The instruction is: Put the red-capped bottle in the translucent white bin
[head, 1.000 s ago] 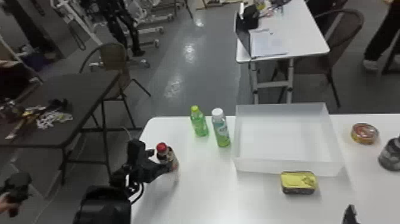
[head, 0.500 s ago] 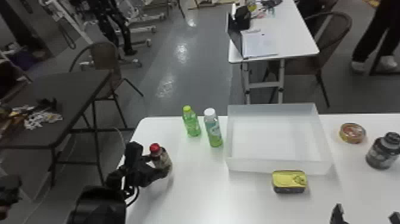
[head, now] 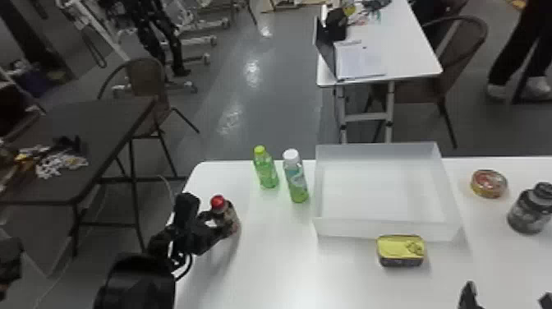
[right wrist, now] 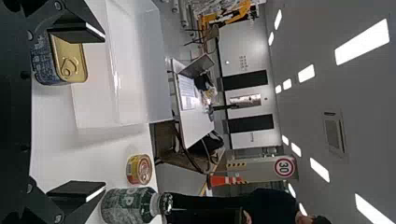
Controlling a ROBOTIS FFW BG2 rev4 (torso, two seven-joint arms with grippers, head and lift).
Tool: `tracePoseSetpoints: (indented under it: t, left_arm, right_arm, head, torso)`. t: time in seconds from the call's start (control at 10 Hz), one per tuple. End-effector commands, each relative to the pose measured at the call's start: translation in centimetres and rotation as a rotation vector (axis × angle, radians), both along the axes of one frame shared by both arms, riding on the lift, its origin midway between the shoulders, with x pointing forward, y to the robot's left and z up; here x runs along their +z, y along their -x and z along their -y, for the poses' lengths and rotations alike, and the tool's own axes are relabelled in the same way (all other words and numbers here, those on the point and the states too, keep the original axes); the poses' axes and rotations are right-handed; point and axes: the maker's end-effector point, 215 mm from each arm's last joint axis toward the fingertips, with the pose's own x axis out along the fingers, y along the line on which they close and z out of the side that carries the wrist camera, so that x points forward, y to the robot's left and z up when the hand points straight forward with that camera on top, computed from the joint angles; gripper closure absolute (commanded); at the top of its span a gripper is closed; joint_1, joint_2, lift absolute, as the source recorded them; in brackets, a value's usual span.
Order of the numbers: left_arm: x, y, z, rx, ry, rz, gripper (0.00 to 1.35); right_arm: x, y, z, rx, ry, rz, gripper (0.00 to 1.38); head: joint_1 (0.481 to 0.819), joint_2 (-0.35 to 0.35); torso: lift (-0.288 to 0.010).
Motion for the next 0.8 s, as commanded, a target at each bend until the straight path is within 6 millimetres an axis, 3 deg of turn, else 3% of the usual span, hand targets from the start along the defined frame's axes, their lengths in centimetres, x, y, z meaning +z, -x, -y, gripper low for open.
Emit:
tracePoseSetpoints:
  t: [0.0, 0.1, 0.2, 0.3, 0.5, 0.7]
  left_arm:
    - [2.6, 0.2, 1.0, 0.008, -0.054, 0.055, 0.99]
    - [4.3, 0.5, 2.6, 0.025, -0.019, 0.095, 0.99]
    - [8.0, -0.5, 5.5, -0.007, -0.012, 0.164, 0.99]
    - [11.5, -2.2, 9.8, -0.07, 0.014, 0.228, 0.99]
    - [16.0, -5.1, 17.5, -0.185, 0.12, 0.307, 0.99]
    - [18.9, -6.9, 23.6, -0.273, 0.225, 0.35, 0.99]
  right_arm:
    - [-0.1, 0.0, -0.1, 0.0, 0.0, -0.003, 0.18]
    - [-0.1, 0.0, -0.1, 0.0, -0.002, -0.005, 0.18]
    - [-0.3, 0.0, 0.0, -0.004, -0.002, -0.007, 0.18]
    - [-0.3, 0.0, 0.0, -0.006, -0.004, -0.009, 0.18]
    - [-0.2, -0.4, -0.1, 0.004, -0.004, -0.002, 0.18]
    - [-0.2, -0.6, -0.2, 0.009, -0.003, -0.003, 0.18]
  head:
    - [0.695, 0.298]
    - [0.695, 0.293]
    - [0.695, 0.288]
    - [0.695, 0.268]
    - [0.695, 0.175]
    - [0.695, 0.095]
  torso:
    - [0.0]
    - [0.0]
    - [0.0]
    - [0.0]
    - [0.0]
    - [0.0]
